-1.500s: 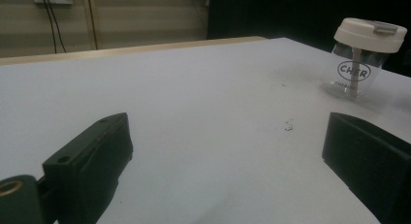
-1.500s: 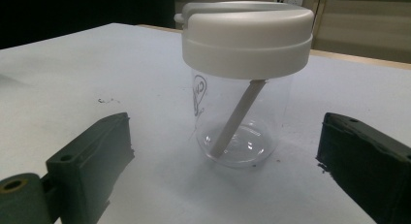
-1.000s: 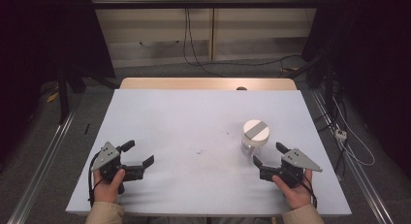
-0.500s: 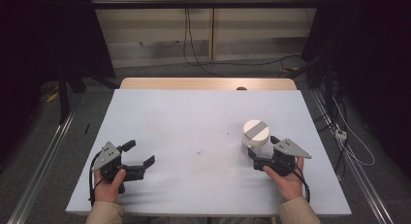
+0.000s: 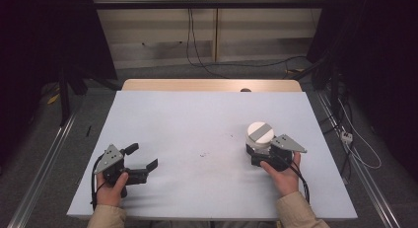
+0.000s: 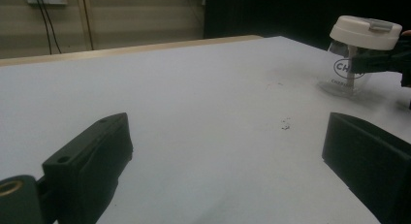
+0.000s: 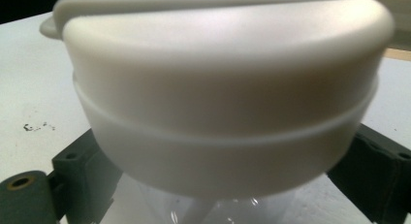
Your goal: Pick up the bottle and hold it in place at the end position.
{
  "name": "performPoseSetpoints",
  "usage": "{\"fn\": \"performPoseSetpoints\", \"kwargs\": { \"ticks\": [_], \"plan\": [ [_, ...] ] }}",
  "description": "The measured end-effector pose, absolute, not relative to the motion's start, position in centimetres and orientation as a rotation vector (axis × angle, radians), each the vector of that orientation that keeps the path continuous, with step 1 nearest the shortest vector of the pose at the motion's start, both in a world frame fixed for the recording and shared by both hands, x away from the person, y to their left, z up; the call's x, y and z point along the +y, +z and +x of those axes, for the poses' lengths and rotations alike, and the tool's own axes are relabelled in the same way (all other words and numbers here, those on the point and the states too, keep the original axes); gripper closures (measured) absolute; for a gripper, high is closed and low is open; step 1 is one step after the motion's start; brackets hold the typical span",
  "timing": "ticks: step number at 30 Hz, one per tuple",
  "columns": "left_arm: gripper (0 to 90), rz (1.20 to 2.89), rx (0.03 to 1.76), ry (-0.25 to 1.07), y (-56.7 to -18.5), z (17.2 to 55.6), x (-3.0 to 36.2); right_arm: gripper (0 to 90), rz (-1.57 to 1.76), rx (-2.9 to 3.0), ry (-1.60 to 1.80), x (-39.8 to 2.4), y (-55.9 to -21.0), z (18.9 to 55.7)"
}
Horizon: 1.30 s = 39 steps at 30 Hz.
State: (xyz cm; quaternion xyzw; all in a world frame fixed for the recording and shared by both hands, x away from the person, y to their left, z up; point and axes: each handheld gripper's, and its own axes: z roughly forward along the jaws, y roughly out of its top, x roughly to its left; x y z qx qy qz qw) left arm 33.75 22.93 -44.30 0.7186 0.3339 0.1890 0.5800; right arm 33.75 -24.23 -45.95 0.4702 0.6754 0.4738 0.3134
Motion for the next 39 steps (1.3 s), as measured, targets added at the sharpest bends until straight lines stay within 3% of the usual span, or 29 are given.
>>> {"fn": "performPoseSetpoints", "kwargs": {
  "ticks": [39],
  "plan": [
    [3.4,1.674,0.782,0.439,-44.4,33.8,23.0,17.3,1.237,1.754,1.308,-23.4,-46.0,35.2]
  ]
}}
